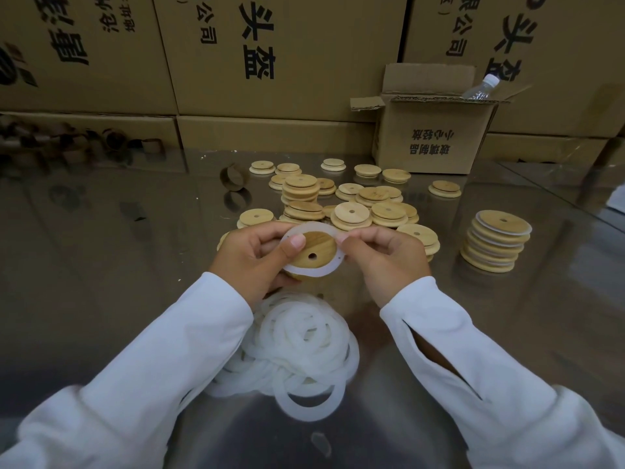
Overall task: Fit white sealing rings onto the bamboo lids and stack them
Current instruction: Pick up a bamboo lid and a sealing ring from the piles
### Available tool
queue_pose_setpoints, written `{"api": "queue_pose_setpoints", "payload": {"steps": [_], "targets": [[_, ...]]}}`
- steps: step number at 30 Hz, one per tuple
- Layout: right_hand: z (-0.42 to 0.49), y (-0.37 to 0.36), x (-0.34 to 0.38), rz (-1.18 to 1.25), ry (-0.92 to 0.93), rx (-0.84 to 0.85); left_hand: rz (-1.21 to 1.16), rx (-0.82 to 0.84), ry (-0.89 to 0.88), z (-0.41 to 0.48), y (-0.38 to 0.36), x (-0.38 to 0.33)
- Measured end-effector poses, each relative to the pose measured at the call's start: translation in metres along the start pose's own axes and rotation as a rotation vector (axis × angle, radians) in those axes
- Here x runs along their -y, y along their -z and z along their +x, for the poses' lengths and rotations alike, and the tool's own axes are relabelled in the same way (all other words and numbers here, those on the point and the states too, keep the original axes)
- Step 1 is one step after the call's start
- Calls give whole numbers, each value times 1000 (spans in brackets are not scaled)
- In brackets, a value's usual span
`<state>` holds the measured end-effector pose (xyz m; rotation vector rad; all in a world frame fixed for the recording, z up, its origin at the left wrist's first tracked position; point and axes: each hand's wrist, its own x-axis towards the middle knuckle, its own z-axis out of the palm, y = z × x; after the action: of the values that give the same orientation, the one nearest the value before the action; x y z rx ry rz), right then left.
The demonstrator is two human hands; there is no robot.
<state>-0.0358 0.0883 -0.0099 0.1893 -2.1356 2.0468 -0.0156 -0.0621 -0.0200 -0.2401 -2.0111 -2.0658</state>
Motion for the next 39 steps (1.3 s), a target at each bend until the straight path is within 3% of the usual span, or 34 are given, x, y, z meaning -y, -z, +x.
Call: {"api": "queue_pose_setpoints", "payload": {"steps": [20, 32, 39], "targets": [[3, 0, -6, -129, 91, 24, -87, -44, -23, 4, 3, -1], [-2, -8, -12, -51, 96, 9, -161, -87, 23, 5, 4, 1], [-1, -5, -11, -77, 116, -51, -70, 19, 54, 4, 6, 3]]}}
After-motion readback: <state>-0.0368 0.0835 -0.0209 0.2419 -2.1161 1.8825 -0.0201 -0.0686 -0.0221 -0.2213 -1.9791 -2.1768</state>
